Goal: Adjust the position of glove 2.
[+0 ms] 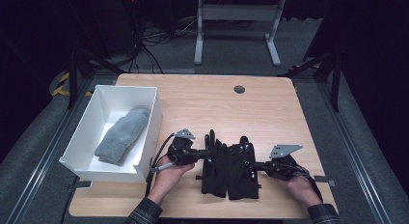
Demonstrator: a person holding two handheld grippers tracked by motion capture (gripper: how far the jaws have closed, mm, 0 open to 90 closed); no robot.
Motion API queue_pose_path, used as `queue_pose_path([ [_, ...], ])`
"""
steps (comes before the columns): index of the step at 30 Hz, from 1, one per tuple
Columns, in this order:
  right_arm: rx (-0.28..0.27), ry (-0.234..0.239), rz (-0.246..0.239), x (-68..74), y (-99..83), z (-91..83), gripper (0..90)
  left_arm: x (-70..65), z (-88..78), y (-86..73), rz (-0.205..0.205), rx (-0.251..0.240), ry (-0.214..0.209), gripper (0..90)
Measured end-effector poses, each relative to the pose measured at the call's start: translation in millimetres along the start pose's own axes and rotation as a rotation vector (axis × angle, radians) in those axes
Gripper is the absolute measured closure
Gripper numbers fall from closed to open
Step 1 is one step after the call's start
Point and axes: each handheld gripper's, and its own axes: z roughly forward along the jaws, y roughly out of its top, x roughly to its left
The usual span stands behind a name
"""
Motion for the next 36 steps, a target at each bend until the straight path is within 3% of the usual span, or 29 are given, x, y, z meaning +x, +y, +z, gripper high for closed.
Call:
queue_pose_path([
  [6,0.003,0.01,-0.014,5.3,6.5,7.2,90.0,-5.5,-3.7,10.0,0.023,-0.019,-0.012,89.1],
  [19,-0.005,0.041,-0.025,17.5,19.1,23.6,90.0,-13.5,1.3,23.6,0.042,-0.025,-0.081,89.1],
  [26,-0.008,0.066,-0.037,26.8,28.1,35.0,90.0,-17.3,14.1,24.7,0.046,0.004,-0.107,89.1],
  [36,-0.007,0.089,-0.065,40.9,42.2,51.6,90.0,-15.2,33.9,20.5,0.038,0.056,-0.11,89.1],
])
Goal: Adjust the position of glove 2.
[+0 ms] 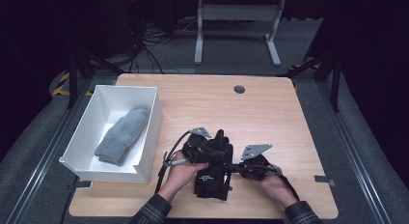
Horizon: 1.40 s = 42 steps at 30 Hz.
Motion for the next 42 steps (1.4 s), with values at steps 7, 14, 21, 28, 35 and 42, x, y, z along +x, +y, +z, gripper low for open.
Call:
queue_pose_path([
  [7,-0.002,0.011,-0.016,6.8,7.1,9.2,90.0,4.2,9.1,-3.2,-0.009,0.035,0.006,89.0],
  [14,-0.024,-0.01,-0.018,2.8,5.6,-0.2,89.0,5.5,4.9,-4.7,-0.022,0.0,0.014,70.6],
  [21,-0.056,-0.094,0.015,-13.6,-3.1,-21.4,75.1,-3.1,-2.5,-5.9,0.009,0.002,-0.01,87.8],
  [28,-0.057,-0.177,0.049,-28.7,-14.8,-34.2,55.0,-11.9,0.5,-11.5,0.034,0.031,-0.006,89.8],
  [35,-0.048,-0.241,0.103,-47.7,-29.0,-41.8,36.2,-21.1,2.7,-23.6,0.045,0.067,-0.005,89.9],
  [42,-0.046,-0.298,0.138,-64.6,-40.3,-49.1,29.5,-34.5,9.9,-36.6,0.049,0.098,-0.033,89.9],
])
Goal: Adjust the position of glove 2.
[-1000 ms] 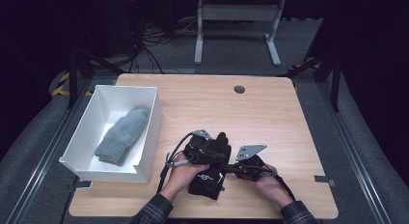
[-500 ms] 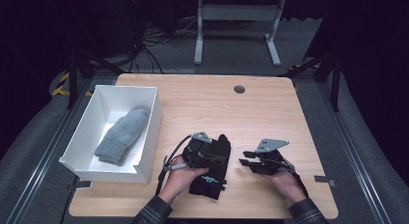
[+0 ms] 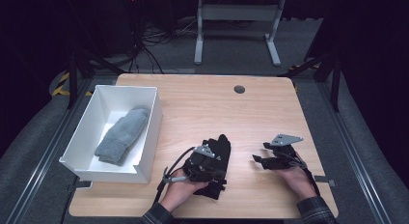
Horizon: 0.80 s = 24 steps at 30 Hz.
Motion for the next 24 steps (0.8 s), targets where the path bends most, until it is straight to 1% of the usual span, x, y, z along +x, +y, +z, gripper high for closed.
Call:
queue_pose_path([
  [1,0.004,-0.006,0.006,-3.4,-1.9,0.6,28.8,-2.3,3.3,-1.8,0.008,0.019,0.001,89.9],
  [2,0.009,-0.012,0.009,-5.4,-3.4,1.3,27.8,-3.4,5.8,-3.1,0.016,0.036,0.012,89.9],
  [4,0.017,-0.024,0.009,-6.8,-4.7,2.7,26.4,-3.6,8.3,-5.1,0.024,0.063,0.029,89.9],
  [7,0.013,-0.029,0.009,-7.2,-4.8,3.2,25.7,-2.5,6.2,-6.7,0.038,0.09,0.078,90.0],
  [11,0.009,-0.031,0.014,-8.4,-5.5,3.7,24.3,2.6,-0.8,-8.3,0.048,0.102,0.136,90.0],
  [12,0.007,-0.031,0.015,-8.4,-5.6,3.9,24.0,4.2,-2.4,-8.7,0.047,0.104,0.153,90.0],
  [16,0.005,-0.033,0.016,-8.4,-6.0,4.1,23.4,12.1,-8.6,-10.2,0.038,0.114,0.195,90.0],
  [20,0.002,-0.033,0.018,-8.6,-6.4,4.3,22.6,20.2,-17.8,-8.6,0.039,0.124,0.275,89.9],
  [24,0.003,-0.033,0.017,-8.7,-6.4,4.3,22.4,31.3,-27.1,-8.1,0.021,0.117,0.355,89.9],
])
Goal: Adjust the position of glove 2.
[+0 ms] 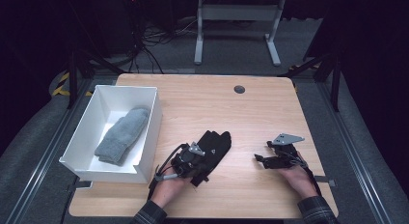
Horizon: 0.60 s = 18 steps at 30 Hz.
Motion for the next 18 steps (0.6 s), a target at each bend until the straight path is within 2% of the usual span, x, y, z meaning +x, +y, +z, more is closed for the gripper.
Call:
queue_pose_path([
  [4,0.0,0.003,0.0,-0.2,-0.1,0.0,22.1,7.1,-3.0,0.9,-0.002,0.012,0.089,89.9],
  [5,0.0,0.003,0.0,-0.2,0.0,0.1,21.7,8.0,-3.6,1.3,0.0,0.014,0.099,89.9],
  [9,0.001,0.003,0.0,-0.2,0.0,0.3,20.9,10.1,-4.6,1.5,-0.017,-0.011,0.062,89.4],
  [11,0.002,0.001,-0.001,-0.2,0.1,0.4,20.4,9.7,-5.8,3.7,-0.019,-0.022,0.042,85.0],
  [13,0.004,-0.002,0.001,-0.3,0.1,0.6,19.3,9.8,-6.3,7.9,-0.01,-0.017,0.027,77.7],
  [15,0.005,-0.002,0.003,-0.2,0.2,0.7,18.9,9.8,-6.1,10.6,-0.009,-0.034,0.023,69.0],
  [18,0.006,-0.002,0.003,-0.2,0.2,0.7,18.6,9.5,-7.5,19.9,0.018,-0.046,0.018,55.8],
])
